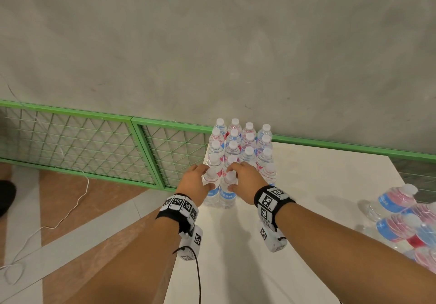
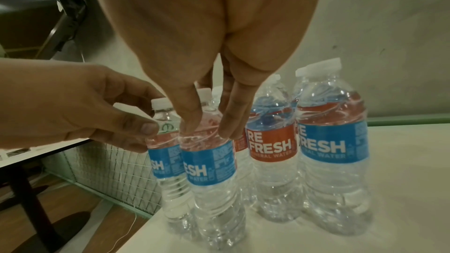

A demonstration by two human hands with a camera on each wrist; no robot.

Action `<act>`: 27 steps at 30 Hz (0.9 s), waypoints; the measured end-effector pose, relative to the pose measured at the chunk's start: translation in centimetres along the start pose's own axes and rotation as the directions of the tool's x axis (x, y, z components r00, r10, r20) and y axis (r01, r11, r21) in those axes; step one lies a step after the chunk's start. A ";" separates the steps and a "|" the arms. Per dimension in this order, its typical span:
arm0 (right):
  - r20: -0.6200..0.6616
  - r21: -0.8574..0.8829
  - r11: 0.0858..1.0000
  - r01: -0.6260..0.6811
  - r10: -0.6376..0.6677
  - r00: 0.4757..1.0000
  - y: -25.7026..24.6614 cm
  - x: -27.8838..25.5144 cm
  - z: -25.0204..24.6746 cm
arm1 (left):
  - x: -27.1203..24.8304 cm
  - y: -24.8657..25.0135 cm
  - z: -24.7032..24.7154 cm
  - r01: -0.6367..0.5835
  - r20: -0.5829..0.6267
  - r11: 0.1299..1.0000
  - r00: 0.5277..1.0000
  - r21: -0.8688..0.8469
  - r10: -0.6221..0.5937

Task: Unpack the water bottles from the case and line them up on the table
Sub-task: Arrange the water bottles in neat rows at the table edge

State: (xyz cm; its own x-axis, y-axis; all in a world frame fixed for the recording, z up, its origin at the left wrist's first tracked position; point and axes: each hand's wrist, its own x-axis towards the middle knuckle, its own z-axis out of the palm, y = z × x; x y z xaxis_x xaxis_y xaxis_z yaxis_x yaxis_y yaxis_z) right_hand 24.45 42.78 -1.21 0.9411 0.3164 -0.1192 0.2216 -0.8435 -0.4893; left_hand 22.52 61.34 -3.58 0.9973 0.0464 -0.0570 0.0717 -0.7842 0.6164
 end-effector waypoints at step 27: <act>-0.526 0.137 0.725 -0.675 0.631 0.570 25.9 -30.9 -14.4 | -8.7 26.3 18.7 -0.405 0.258 0.870 0.841 -0.283 0.476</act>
State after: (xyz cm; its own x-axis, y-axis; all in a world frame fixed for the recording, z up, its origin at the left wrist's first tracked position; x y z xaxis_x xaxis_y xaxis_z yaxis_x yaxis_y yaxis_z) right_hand 4.76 4.87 2.22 0.8109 -0.5800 0.0781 -0.5098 -0.7655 -0.3926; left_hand 15.45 28.80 -1.54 0.8688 -0.4933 0.0428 -0.3370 -0.5258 0.7810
